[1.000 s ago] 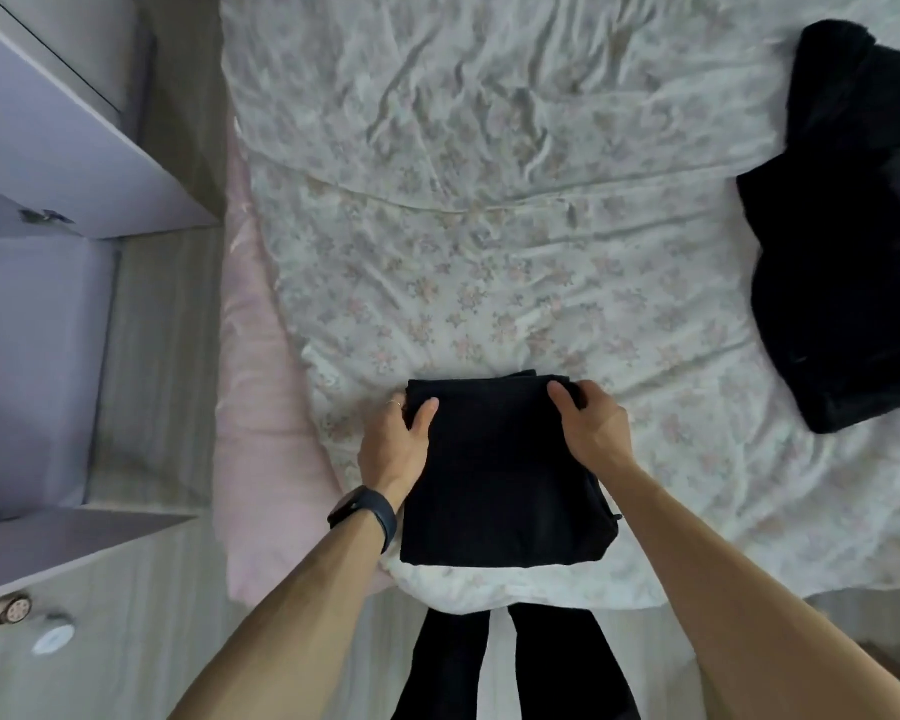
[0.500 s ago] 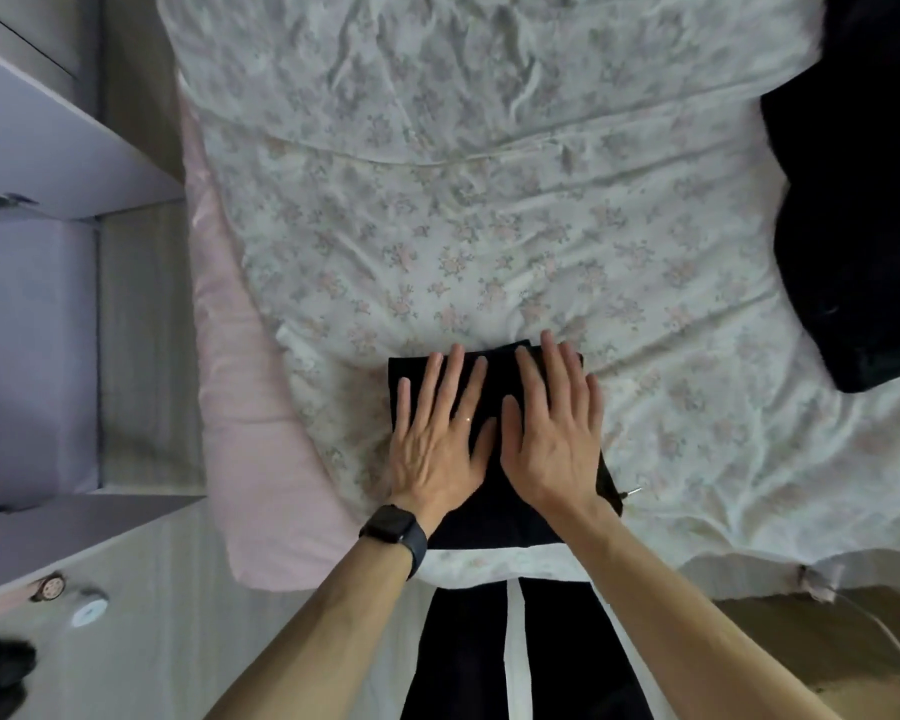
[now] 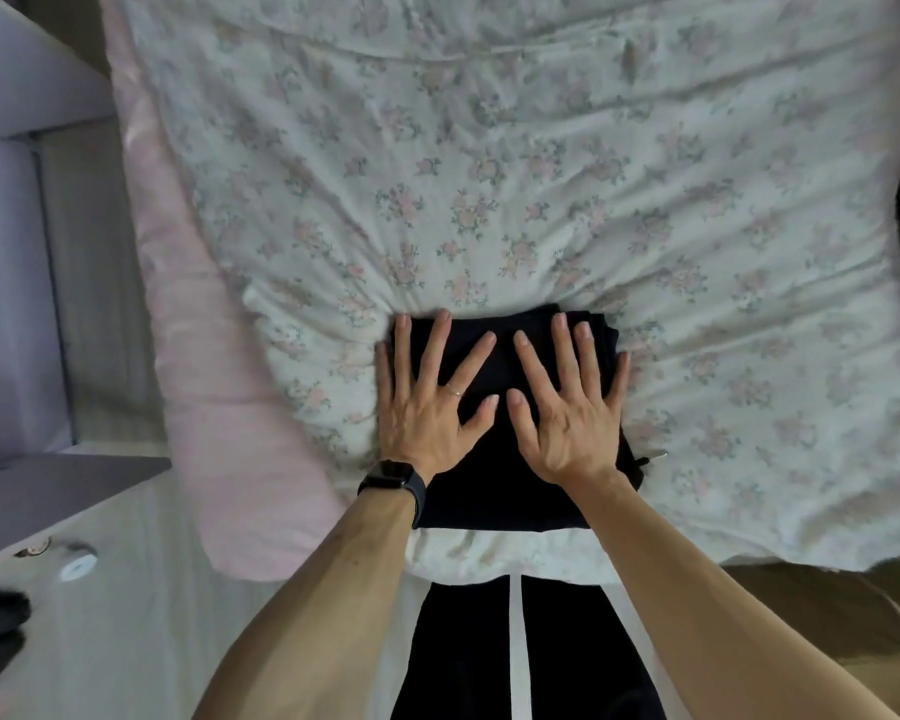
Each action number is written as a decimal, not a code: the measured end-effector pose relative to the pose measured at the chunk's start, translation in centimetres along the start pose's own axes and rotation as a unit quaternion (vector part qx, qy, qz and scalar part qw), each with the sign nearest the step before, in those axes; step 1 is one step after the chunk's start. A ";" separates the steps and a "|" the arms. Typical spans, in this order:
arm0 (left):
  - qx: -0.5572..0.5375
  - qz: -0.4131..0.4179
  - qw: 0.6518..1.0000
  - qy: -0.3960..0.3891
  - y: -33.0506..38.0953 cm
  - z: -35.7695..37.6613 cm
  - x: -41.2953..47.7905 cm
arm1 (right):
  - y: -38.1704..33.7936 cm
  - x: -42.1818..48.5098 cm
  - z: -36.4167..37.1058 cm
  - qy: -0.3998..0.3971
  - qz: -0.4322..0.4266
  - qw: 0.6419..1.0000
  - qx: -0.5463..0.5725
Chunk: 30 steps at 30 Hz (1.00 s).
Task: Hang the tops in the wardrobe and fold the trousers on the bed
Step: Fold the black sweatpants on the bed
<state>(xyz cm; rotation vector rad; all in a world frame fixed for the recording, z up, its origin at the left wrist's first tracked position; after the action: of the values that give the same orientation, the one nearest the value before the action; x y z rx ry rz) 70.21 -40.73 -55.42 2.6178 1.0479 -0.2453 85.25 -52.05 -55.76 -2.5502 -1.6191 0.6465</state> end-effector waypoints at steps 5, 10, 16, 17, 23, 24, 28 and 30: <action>0.033 0.007 0.999 -0.031 -0.1 -0.8 -0.3 | -0.5 -0.5 -0.5 0.011 0.007 1.000 0.003; 0.066 0.008 0.996 -0.061 0.4 -4.4 0.4 | -4.0 -2.9 -3.3 -0.026 0.158 0.983 0.091; -0.028 0.030 0.971 -0.236 3.0 -11.4 6.3 | -6.9 -12.5 -5.0 0.010 0.482 0.766 0.425; -0.062 0.024 0.956 -0.286 3.7 -12.2 7.4 | -7.0 -14.0 -5.0 0.010 0.520 0.676 0.521; -0.194 -0.083 0.863 -0.459 5.6 -13.3 11.5 | -7.3 -15.5 -4.0 -0.041 0.469 0.457 0.754; -0.221 -0.095 0.846 -0.475 5.6 -13.5 11.8 | -7.0 -15.0 -4.1 -0.023 0.469 0.458 0.755; -0.349 -0.114 0.783 -0.503 4.0 -15.0 10.7 | -5.5 -13.9 -5.7 0.035 0.469 0.522 0.711; -0.439 -0.138 0.767 -0.447 2.4 -15.6 8.6 | -4.5 -13.8 -7.5 0.052 0.446 0.590 0.671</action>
<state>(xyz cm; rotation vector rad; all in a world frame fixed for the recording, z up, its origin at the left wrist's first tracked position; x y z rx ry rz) 78.68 -31.44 -42.56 1.2260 0.8455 -0.7540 79.17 -60.82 -43.38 -1.7233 0.4854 1.0716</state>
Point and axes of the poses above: each hand's wrist, its own x-axis towards the middle knuckle, its own z-axis out of the palm, y = z × x, the point moved 1 cm from there along x, towards the middle knuckle, and after that the axes turned 14 degrees about -y, right-handed, at the moved point
